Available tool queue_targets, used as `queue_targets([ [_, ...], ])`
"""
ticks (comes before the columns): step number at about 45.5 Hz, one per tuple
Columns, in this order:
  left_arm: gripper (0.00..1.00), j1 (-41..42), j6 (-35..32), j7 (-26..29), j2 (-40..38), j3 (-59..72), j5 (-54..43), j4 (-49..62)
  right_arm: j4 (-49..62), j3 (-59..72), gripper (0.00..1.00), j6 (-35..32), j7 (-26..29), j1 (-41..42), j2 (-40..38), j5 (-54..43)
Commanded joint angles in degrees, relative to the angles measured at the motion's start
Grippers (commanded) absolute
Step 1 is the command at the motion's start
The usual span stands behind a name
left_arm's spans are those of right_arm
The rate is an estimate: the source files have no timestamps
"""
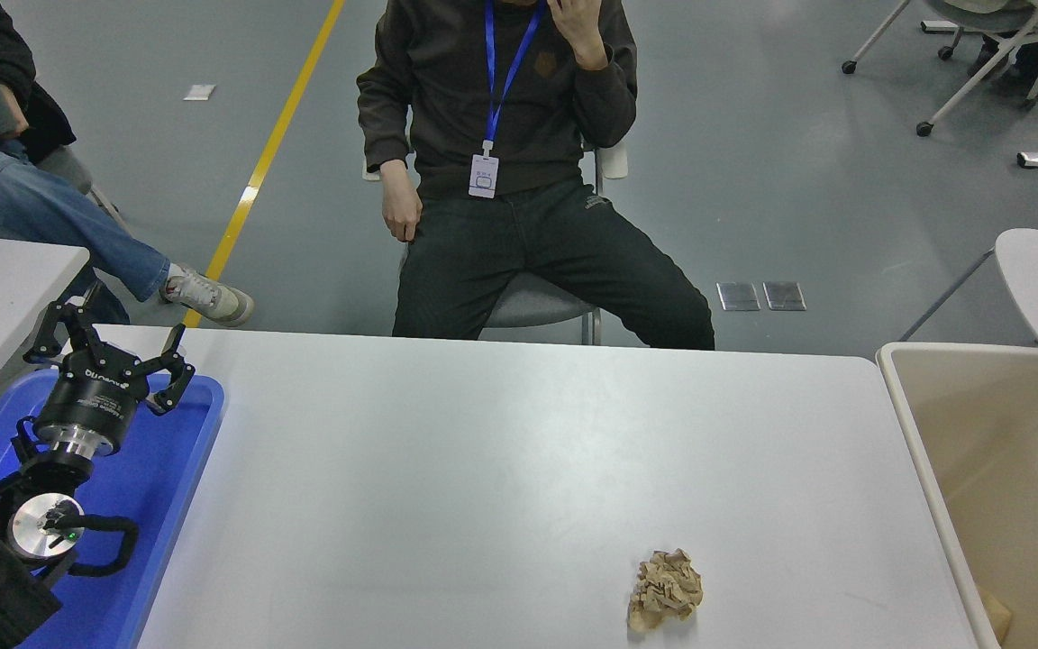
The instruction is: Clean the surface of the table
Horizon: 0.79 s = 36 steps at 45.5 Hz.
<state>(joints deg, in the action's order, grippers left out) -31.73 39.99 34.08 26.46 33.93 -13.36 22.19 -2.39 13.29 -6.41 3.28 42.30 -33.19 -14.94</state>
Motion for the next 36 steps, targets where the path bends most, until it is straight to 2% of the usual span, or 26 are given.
queue_targets([
  [1,1.0,0.0,0.0,-0.06,0.0,0.0,0.0,-0.04,-0.24,-0.63,0.0,0.17,0.76,-3.89,2.42,-0.09],
  [36,1.0,0.0,0.0,0.02,0.0,0.0,0.0,-0.04,0.11,-0.81,0.0,0.35,0.59,-6.17,5.68,-0.09],
])
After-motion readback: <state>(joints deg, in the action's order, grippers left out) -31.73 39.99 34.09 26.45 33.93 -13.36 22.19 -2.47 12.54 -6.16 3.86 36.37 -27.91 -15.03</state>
